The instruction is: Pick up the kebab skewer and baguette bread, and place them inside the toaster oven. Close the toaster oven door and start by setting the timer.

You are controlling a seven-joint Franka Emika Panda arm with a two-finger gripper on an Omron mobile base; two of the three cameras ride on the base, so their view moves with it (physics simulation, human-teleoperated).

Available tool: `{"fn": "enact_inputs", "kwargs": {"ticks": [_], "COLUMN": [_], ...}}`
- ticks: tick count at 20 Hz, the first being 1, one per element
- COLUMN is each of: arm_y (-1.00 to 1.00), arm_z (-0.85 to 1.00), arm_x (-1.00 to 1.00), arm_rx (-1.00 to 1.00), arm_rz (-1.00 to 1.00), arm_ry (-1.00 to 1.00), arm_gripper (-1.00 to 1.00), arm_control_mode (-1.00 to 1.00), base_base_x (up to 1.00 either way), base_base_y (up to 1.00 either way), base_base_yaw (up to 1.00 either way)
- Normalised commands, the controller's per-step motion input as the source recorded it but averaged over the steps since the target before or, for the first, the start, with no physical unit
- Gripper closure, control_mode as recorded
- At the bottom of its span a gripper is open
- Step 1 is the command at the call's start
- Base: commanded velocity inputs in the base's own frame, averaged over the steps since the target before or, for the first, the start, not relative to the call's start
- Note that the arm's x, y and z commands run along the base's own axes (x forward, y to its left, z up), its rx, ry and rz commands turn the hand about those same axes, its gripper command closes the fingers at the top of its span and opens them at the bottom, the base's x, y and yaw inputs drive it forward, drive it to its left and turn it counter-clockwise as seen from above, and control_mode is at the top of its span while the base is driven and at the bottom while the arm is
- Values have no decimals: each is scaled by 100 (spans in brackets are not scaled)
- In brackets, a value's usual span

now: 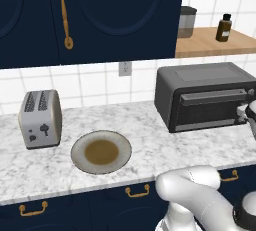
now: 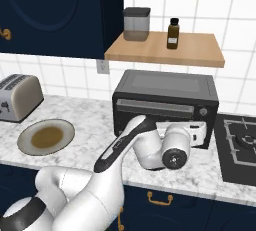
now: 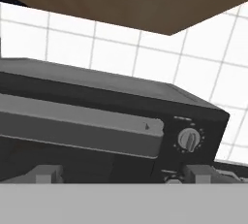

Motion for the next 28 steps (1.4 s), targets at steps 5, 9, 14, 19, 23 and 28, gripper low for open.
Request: {"fn": "enact_inputs", "kwargs": {"ticks": [5, 9, 14, 19, 23, 28], "arm_y": [-51, -41, -38, -35, -47, -24], "arm_z": [0, -2, -1, 0, -3, -9], "arm_x": [26, 11, 14, 5, 11, 21], "arm_rx": [9, 15, 6, 0, 0, 0], "arm_rz": [0, 0, 1, 5, 9, 12], "arm_ry": [-12, -20, -18, -4, 0, -2], "arm_gripper": [-100, -100, -100, -100, -100, -100], "arm_control_mode": [-100, -100, -100, -100, -100, -100], "base_base_x": [0, 0, 0, 0, 0, 0], "base_base_y": [0, 0, 0, 0, 0, 0], "base_base_yaw": [0, 0, 0, 0, 0, 0]}}
